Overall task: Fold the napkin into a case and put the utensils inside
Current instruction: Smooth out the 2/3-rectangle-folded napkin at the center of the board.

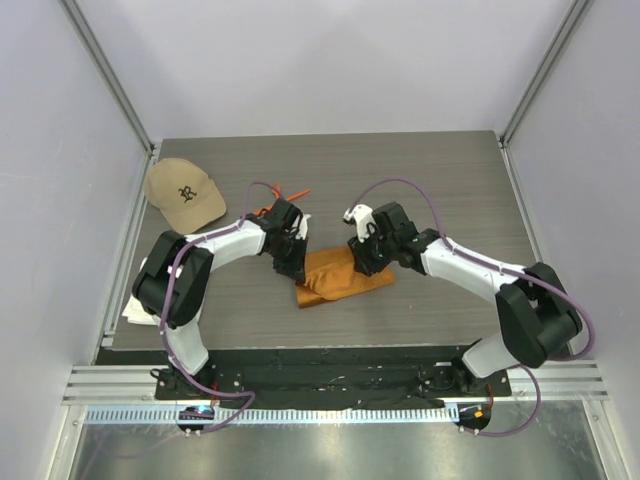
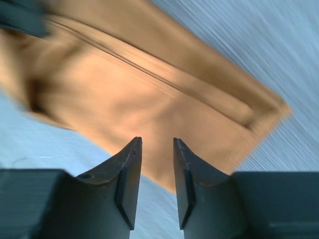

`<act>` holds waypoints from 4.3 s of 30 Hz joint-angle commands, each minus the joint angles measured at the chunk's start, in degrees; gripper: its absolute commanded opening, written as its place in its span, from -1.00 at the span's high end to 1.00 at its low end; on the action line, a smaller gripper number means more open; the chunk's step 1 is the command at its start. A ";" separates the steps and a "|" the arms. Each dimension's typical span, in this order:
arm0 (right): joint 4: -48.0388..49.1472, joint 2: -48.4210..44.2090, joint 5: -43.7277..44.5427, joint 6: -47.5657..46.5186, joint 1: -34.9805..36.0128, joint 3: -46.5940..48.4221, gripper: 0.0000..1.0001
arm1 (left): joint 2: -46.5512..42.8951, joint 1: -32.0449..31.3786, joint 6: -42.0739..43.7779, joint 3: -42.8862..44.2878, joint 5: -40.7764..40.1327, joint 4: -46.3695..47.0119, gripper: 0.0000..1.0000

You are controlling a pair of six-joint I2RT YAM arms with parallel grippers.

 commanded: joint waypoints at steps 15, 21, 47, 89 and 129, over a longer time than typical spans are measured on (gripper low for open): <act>41.87 5.71 -23.35 28.69 14.42 -6.71 0.98 | -2.63 0.68 -4.52 -1.00 -2.45 5.54 1.00; 42.66 7.21 -22.47 28.16 13.72 -7.68 0.98 | -6.84 0.68 -4.96 -1.79 -1.66 6.60 1.00; 47.85 17.49 -21.59 28.86 6.69 -8.82 0.98 | -0.43 0.68 -4.96 5.68 -3.49 6.43 0.63; 6.63 -10.27 3.35 30.35 -4.48 -9.43 -0.99 | -8.17 -0.46 -9.70 -4.96 0.98 12.40 0.95; 0.21 -4.23 11.55 22.80 -10.54 -0.31 -0.46 | -8.52 -0.29 -5.75 1.99 -4.38 1.94 -0.21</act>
